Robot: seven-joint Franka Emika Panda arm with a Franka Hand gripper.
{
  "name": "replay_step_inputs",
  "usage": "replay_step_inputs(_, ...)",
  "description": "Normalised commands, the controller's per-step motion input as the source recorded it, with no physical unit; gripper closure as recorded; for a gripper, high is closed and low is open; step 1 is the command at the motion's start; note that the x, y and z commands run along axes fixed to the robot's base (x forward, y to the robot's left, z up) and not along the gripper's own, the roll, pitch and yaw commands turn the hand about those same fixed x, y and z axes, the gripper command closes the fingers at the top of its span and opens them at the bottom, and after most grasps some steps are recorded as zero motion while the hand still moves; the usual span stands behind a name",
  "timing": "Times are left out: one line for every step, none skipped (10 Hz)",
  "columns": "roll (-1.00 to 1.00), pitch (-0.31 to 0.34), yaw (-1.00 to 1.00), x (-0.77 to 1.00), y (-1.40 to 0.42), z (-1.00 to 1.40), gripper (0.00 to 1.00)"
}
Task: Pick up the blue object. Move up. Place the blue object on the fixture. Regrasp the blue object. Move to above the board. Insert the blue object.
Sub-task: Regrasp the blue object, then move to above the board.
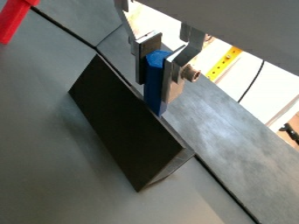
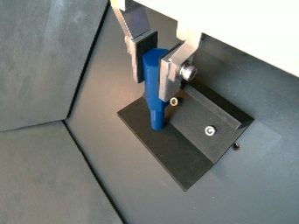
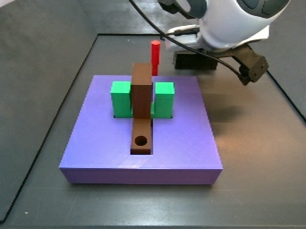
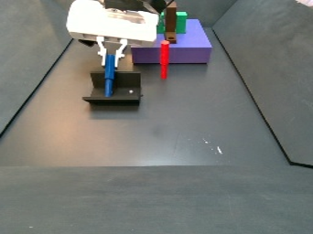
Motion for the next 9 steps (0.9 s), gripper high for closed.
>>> replay_step_inputs(0.00,0.000,0.00,0.00,0.00,0.00,1.00)
replay_step_inputs(0.00,0.000,0.00,0.00,0.00,0.00,1.00)
replay_step_inputs(0.00,0.000,0.00,0.00,0.00,0.00,1.00)
replay_step_inputs(0.00,0.000,0.00,0.00,0.00,0.00,1.00)
replay_step_inputs(0.00,0.000,0.00,0.00,0.00,0.00,1.00)
replay_step_inputs(0.00,0.000,0.00,0.00,0.00,0.00,1.00)
replay_step_inputs(0.00,0.000,0.00,0.00,0.00,0.00,1.00)
replay_step_inputs(0.00,0.000,0.00,0.00,0.00,1.40,1.00)
replay_step_inputs(-0.04,0.003,-0.01,-0.05,-0.04,1.40,1.00)
